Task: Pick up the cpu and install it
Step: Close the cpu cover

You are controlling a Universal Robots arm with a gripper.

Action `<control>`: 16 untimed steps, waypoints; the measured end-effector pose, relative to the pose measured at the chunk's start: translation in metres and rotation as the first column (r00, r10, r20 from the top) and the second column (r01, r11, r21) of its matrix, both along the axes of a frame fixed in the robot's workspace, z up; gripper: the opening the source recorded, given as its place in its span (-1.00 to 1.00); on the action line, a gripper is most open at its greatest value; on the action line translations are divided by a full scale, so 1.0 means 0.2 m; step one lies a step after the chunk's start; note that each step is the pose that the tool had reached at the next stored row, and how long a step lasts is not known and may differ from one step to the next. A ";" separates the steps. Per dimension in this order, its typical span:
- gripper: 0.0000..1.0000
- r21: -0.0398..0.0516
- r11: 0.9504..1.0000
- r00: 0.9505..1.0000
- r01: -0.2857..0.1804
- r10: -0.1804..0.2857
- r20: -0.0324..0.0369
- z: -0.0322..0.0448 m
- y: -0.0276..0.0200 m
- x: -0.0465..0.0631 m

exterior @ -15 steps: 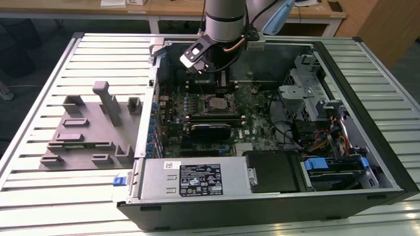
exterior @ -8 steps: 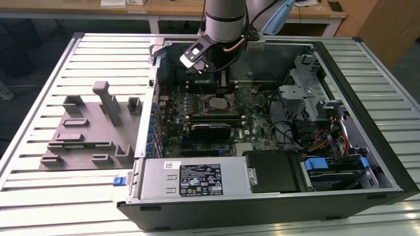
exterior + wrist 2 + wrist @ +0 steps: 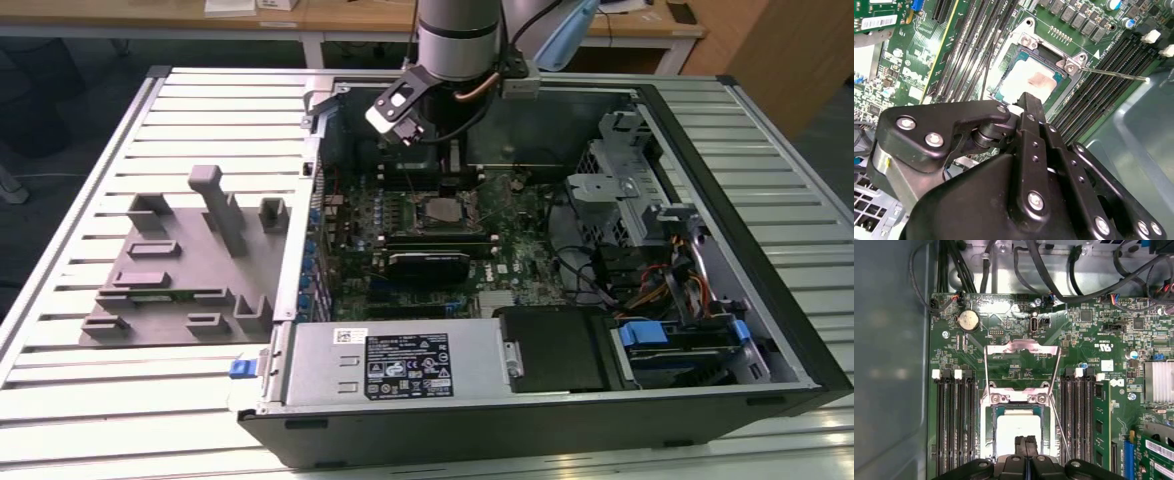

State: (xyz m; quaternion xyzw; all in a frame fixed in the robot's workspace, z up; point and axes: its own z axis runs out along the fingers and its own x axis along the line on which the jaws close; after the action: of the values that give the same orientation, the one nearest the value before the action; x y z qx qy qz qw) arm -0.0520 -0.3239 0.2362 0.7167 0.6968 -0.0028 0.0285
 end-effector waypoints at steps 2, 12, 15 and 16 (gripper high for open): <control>-0.79 0.000 1.000 1.000 0.000 0.000 0.000 0.015 0.000 0.00; -0.79 0.000 1.000 1.000 0.000 0.000 0.000 0.073 0.000 0.00; -0.79 0.000 1.000 1.000 0.000 0.000 0.000 0.084 0.000 0.00; -0.79 0.000 1.000 1.000 0.000 0.000 0.000 0.084 0.000 0.00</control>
State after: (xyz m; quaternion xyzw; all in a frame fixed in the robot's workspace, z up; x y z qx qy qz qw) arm -0.0520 -0.3239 0.2531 0.7167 0.6968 -0.0027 0.0285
